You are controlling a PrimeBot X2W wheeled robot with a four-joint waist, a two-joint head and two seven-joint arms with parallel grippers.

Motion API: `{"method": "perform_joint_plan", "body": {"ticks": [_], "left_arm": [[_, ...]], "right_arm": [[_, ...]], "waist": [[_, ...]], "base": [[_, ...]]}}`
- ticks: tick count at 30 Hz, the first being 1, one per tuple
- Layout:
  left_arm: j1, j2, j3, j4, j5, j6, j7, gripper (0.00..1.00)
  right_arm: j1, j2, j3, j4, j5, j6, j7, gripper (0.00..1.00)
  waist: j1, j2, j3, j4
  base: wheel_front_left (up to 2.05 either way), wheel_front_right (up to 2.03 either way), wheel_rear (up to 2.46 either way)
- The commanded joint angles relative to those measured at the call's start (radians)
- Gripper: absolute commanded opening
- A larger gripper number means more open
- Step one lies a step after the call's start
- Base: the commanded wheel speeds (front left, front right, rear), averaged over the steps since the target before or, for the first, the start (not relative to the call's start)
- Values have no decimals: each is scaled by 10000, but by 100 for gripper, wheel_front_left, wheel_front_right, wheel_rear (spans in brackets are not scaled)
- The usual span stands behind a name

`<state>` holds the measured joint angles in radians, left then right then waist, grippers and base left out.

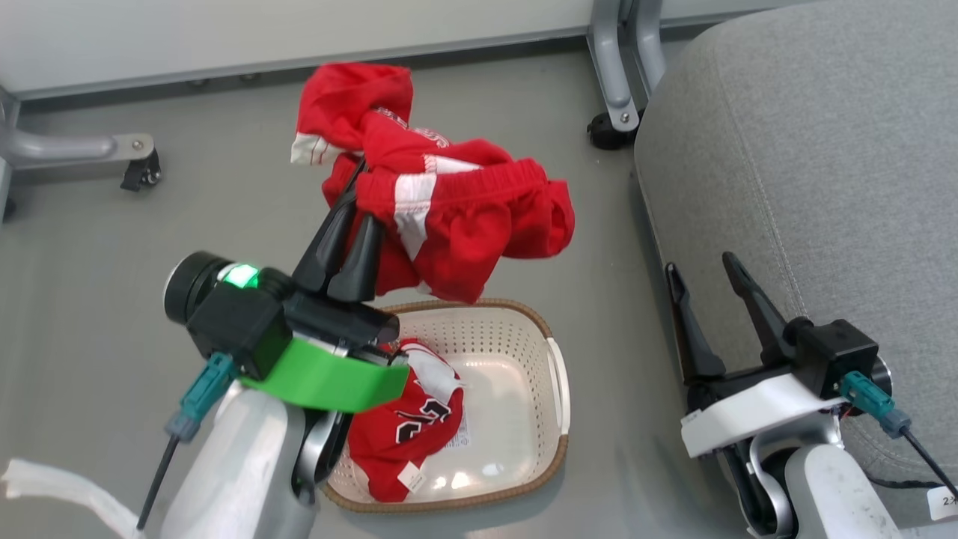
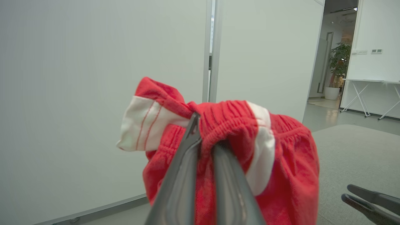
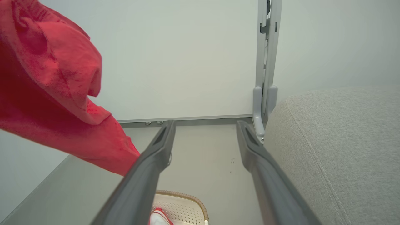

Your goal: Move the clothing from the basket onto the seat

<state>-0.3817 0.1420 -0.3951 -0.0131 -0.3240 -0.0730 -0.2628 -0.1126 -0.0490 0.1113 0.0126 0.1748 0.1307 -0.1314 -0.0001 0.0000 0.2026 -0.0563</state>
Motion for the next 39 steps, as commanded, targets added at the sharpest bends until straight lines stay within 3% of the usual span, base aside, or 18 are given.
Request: {"method": "perform_joint_plan", "body": {"ticks": [1,15,39], "left_arm": [[335,15,76,-181,79,-66,-27,0],[2029,-222,268,-1158,343,-367,-18,0],[2534,-450,415,-1139,530,-541,-19,0]], "right_arm": [[193,-30,54,-69,12,1,63,100],[1122,-30,267,-391,189,1,470,100],[1477,-29,634,-484,339,1,740,100]], "waist": [[1,0,-336,-3],[1,0,-1215,105],[1,0,-1654,129]], "base": [[0,0,0],[0,0,0],[0,0,0]]}}
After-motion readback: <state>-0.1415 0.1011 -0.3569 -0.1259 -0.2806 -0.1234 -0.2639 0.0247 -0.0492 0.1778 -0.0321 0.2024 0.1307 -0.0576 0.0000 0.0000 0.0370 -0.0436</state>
